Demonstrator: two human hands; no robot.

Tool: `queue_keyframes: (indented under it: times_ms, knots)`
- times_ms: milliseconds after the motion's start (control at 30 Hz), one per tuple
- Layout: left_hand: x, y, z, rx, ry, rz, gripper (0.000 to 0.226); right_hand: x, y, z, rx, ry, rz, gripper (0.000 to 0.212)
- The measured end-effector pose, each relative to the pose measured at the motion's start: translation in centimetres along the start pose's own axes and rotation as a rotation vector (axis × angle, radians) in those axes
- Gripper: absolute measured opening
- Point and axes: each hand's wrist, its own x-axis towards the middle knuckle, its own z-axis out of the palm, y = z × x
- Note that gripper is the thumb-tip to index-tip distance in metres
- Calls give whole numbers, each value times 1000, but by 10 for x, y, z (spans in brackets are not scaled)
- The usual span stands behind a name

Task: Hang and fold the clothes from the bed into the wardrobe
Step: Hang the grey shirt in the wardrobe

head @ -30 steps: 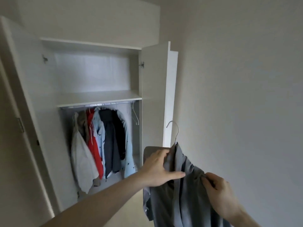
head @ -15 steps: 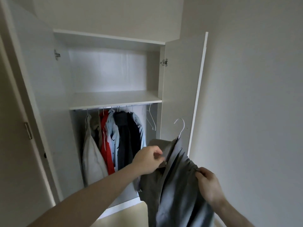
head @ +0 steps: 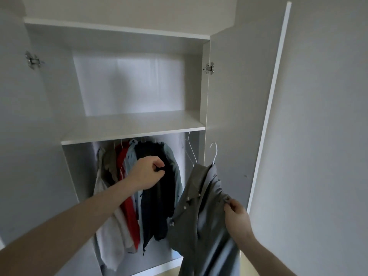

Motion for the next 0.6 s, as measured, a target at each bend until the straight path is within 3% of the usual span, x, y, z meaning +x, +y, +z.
queue_keyframes:
  times_ms: [200, 333, 600]
  knots:
    - [82, -33, 8, 114, 67, -46, 19, 101, 17, 45, -70, -95, 1, 22]
    - [107, -63, 9, 240, 60, -81, 37, 146, 21, 77, -96, -97, -3, 22]
    - [174, -108, -10, 378, 218, 14, 50, 226, 23, 147, -148, -93, -2, 28]
